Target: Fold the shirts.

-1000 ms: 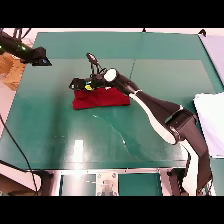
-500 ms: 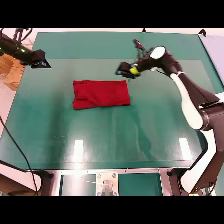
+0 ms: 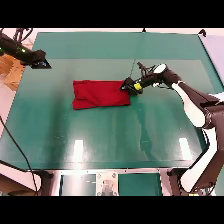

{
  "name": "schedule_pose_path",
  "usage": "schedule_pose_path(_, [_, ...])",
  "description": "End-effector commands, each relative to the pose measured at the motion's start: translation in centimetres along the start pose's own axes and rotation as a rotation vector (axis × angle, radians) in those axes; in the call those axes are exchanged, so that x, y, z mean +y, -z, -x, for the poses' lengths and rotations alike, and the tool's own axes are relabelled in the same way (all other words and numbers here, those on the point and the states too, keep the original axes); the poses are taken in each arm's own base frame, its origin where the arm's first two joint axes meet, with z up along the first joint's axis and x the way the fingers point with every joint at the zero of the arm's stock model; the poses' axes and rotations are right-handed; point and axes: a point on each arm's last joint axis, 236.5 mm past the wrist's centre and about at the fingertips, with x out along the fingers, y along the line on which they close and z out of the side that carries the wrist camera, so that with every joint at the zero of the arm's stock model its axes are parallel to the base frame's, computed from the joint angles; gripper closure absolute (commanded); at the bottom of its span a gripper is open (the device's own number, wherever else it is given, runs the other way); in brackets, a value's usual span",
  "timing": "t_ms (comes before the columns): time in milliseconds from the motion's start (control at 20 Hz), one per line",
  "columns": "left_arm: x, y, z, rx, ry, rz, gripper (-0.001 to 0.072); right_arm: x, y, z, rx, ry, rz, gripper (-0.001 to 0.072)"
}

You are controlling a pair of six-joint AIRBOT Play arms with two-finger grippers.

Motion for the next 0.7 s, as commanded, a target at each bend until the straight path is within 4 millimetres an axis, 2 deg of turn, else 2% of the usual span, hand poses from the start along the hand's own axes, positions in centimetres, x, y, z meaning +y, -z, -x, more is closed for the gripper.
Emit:
schedule_pose_path(0, [0.0, 0.0, 0.0, 0.001, -0.001, 0.002, 0.0683, 2.5, 0.3, -1.6, -0.005, -0.085, 0.022, 0.0473])
schedule_pose_path(50, [0.1, 0.0, 0.0, 0.001, -0.002, 0.002, 0.0682, 3.7, -0.4, -1.1, -0.024, -0.119, 0.030, 0.0695])
schedule_pose_path(150, [0.2, 0.1, 0.0, 0.002, -0.009, 0.001, 0.0682, 6.0, -2.5, 1.3, -0.073, -0.156, 0.079, 0.0698])
schedule_pose_path(200, [0.3, 0.1, 0.0, 0.002, -0.011, 0.001, 0.0682, 7.2, -3.6, 3.1, -0.101, -0.173, 0.114, 0.0699])
schedule_pose_path(250, [0.5, 0.1, 0.0, 0.004, -0.020, 0.001, 0.0682, 8.6, -5.0, 5.8, -0.143, -0.190, 0.150, 0.0699])
schedule_pose_path(350, [1.7, 0.2, 0.1, 0.008, -0.070, 0.000, 0.0683, 11.0, -7.7, 12.9, -0.262, -0.214, 0.195, 0.0699])
schedule_pose_path(450, [2.8, 0.5, 0.2, 0.019, -0.120, 0.001, 0.0682, 11.3, -9.6, 21.2, -0.398, -0.197, 0.195, 0.0699])
schedule_pose_path(550, [3.1, 0.5, 0.2, 0.021, -0.130, 0.003, 0.0683, 9.6, -10.3, 29.1, -0.533, -0.170, 0.145, 0.0699])
schedule_pose_path(650, [3.1, 0.5, 0.2, 0.021, -0.129, 0.004, 0.0682, 6.2, -10.0, 35.9, -0.643, -0.113, 0.076, 0.0699])
